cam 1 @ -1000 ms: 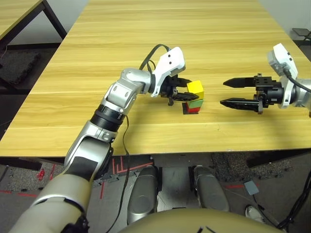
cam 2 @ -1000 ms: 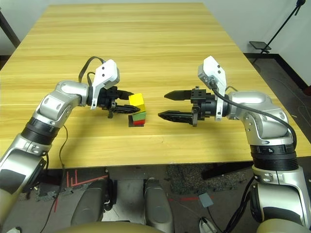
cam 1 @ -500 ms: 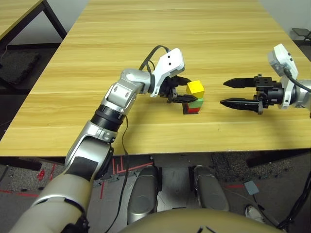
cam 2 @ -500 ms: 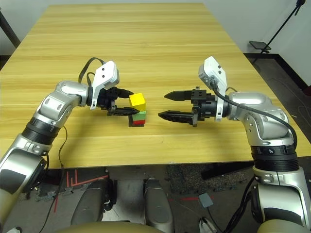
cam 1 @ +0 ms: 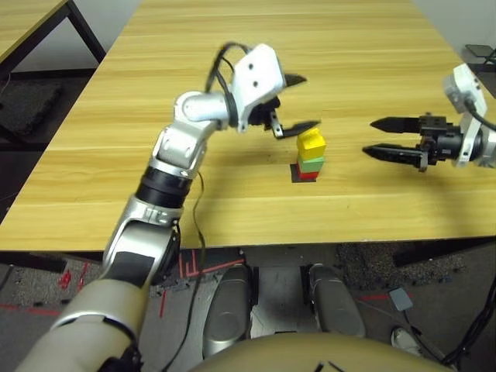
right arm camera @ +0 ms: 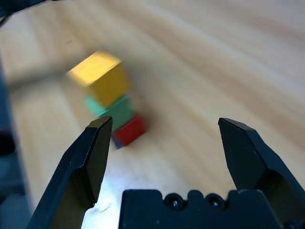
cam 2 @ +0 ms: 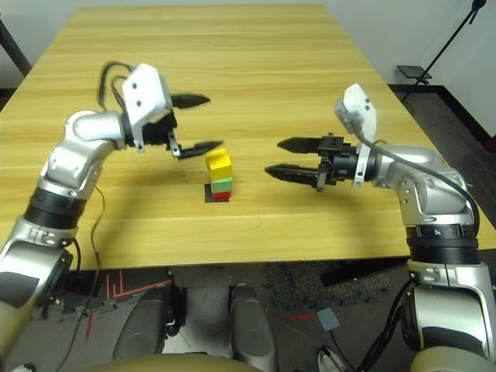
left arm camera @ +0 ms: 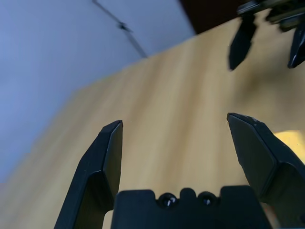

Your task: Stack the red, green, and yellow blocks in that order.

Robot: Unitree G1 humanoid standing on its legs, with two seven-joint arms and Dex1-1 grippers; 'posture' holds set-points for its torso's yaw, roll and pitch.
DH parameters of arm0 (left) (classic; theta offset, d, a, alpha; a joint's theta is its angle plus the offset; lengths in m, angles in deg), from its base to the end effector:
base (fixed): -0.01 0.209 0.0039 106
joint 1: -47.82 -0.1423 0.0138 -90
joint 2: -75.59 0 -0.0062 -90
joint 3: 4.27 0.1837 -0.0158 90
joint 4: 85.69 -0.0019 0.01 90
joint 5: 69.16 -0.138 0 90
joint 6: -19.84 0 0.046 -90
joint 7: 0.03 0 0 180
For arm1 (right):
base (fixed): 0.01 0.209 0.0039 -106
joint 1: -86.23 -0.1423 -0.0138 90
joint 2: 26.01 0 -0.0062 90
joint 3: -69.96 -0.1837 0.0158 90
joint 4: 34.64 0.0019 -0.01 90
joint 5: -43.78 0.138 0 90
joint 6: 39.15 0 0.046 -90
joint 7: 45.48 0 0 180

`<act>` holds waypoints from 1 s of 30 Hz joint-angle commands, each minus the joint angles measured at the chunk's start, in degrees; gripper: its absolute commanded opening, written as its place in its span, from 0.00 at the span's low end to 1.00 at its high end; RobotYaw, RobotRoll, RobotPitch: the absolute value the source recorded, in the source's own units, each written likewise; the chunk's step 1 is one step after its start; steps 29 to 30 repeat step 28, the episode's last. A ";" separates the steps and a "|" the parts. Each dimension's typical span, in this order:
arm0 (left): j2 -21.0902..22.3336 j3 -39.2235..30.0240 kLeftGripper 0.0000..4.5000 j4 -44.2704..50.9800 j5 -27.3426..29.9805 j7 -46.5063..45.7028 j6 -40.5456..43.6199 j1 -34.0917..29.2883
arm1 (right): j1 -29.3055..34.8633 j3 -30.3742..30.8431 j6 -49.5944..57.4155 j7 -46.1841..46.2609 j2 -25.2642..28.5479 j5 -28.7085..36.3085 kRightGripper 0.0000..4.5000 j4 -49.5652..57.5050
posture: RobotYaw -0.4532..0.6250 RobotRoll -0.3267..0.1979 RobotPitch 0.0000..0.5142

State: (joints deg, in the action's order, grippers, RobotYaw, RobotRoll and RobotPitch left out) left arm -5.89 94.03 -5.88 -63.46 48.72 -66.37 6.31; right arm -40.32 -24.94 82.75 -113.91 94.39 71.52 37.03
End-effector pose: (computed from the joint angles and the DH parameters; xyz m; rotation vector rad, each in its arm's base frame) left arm 0.3138 0.1547 0.2357 0.6077 -0.3779 -0.9803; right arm 0.2869 -0.3020 0.2028 -0.0764 0.2115 0.9620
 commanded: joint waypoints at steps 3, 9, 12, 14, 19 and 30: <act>0.83 -3.17 0.99 -6.89 -6.06 -11.58 -2.33 -0.42 | -4.74 -4.94 -7.86 12.76 -3.67 -4.67 1.00 -16.25 | 0.60 0.35 0.17; -0.95 -11.75 0.99 -9.23 -5.36 -26.04 -0.79 -8.51 | -4.86 -14.81 -26.18 29.13 -8.63 -5.44 1.00 -32.84 | 0.56 0.34 0.19; -2.05 -14.70 0.99 -8.20 -4.64 -30.54 -0.06 -12.44 | -4.35 -16.29 -32.49 28.85 -8.58 -5.52 1.00 -37.30 | 0.55 0.34 0.19; -1.93 -15.43 0.99 -7.32 -5.30 -32.31 -0.67 -15.05 | -3.88 -17.11 -35.16 29.87 -8.09 -5.96 1.00 -39.60 | 0.54 0.34 0.20; -6.56 -19.57 0.99 2.01 -3.32 -39.72 -1.04 -21.30 | -0.78 -19.13 -42.09 33.08 -5.50 -7.14 1.00 -44.66 | 0.53 0.34 0.19; -7.24 -22.20 0.99 9.42 -2.49 -43.01 1.90 -32.36 | 0.50 -19.98 -45.25 33.99 -4.51 -7.71 1.00 -48.68 | 0.55 0.36 0.19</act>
